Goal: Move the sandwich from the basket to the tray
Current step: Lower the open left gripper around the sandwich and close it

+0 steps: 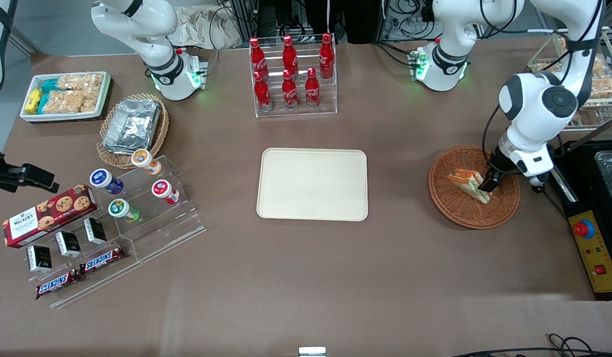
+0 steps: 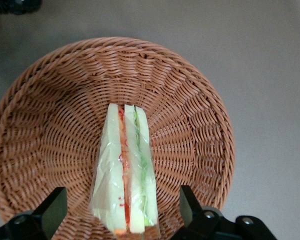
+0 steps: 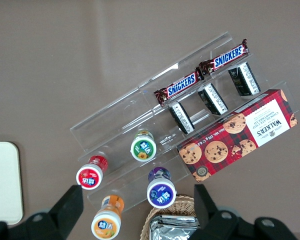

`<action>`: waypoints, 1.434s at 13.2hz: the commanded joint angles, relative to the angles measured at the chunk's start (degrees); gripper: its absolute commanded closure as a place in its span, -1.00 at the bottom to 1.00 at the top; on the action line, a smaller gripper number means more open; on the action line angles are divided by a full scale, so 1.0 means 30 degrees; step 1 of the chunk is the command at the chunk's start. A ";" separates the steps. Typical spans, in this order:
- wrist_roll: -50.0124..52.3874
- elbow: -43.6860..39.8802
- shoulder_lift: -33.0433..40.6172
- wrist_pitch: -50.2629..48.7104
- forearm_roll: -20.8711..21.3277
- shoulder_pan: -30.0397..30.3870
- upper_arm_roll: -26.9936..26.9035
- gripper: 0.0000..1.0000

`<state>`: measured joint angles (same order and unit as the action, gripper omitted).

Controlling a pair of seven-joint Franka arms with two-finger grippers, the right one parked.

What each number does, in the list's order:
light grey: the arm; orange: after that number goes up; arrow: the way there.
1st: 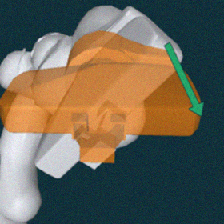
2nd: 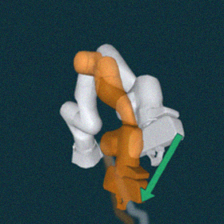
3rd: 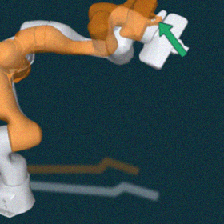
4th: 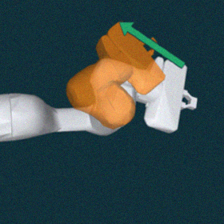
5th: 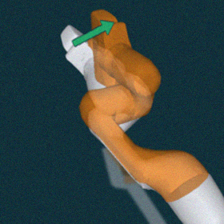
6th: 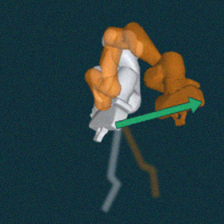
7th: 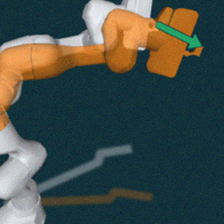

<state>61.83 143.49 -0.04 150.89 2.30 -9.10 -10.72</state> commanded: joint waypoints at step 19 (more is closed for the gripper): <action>-0.2817 -0.1384 0.2202 -0.4539 0.0083 -0.0190 0.1258 1.00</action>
<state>58.43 143.93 -0.04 149.50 2.16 -9.63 -7.13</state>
